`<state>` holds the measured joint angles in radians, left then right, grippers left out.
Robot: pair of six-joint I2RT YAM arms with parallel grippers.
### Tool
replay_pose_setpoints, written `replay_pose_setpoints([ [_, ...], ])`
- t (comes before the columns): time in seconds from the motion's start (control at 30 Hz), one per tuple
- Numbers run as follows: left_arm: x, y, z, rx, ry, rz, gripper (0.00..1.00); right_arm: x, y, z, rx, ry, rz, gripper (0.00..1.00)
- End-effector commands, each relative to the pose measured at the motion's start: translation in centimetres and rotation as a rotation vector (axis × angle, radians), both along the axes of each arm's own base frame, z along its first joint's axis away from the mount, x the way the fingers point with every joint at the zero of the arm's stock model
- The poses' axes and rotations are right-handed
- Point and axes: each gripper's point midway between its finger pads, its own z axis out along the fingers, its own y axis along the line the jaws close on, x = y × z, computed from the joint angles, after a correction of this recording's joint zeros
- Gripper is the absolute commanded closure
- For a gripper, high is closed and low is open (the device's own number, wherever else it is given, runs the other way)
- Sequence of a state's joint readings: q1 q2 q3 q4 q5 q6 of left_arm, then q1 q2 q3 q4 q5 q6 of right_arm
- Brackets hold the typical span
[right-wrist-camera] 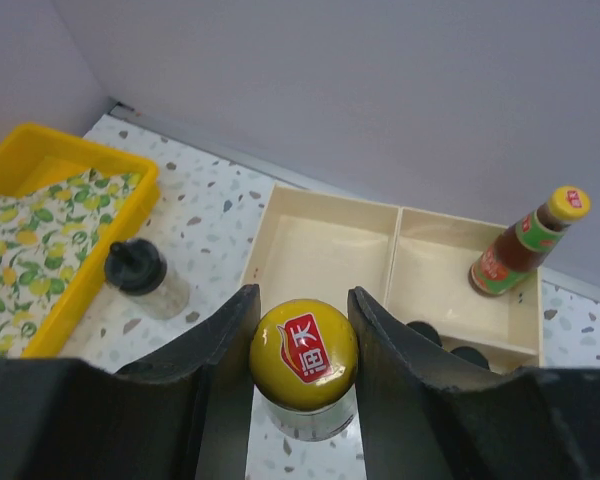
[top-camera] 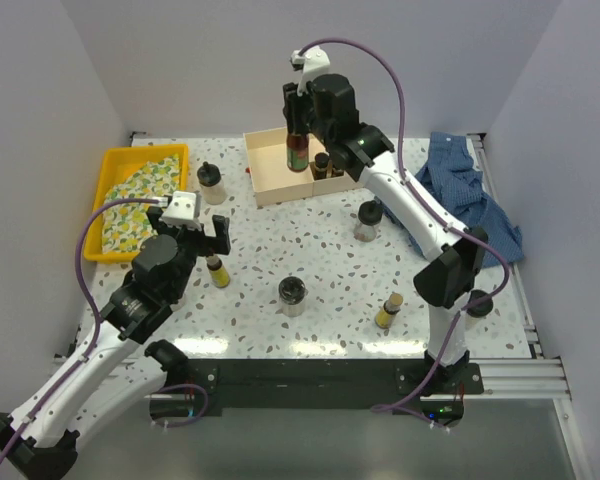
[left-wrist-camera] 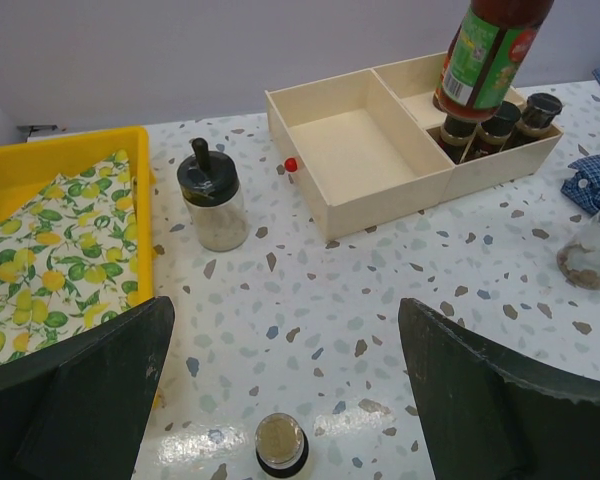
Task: Organize the condiment bottles
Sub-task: Pick up the bottle from the center of the board, then place the bottle in the storage box.
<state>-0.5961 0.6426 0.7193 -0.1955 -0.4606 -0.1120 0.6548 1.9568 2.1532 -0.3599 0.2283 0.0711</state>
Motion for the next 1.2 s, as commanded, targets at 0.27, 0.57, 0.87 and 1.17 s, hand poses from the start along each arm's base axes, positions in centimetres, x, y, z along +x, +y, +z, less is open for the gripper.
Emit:
replay_pose_setpoints([
  [0.27,0.0,-0.2,1.5,-0.045,-0.053,0.003,0.0,9.2,-4.5,8.8,0.172,-0.353,-0.143,1.0],
  [0.57,0.1,0.0,1.2,-0.036,-0.048,0.016,0.0,14.2,-7.8,8.9,0.271,-0.477,-0.202,1.0],
  [0.87,0.3,-0.3,0.8,-0.027,-0.037,0.011,0.0,18.2,-8.7,4.3,0.245,-0.513,-0.195,1.0],
  [1.17,0.6,-0.7,0.5,-0.017,-0.023,-0.001,0.0,20.2,-7.7,0.6,0.214,-0.543,-0.149,1.0],
])
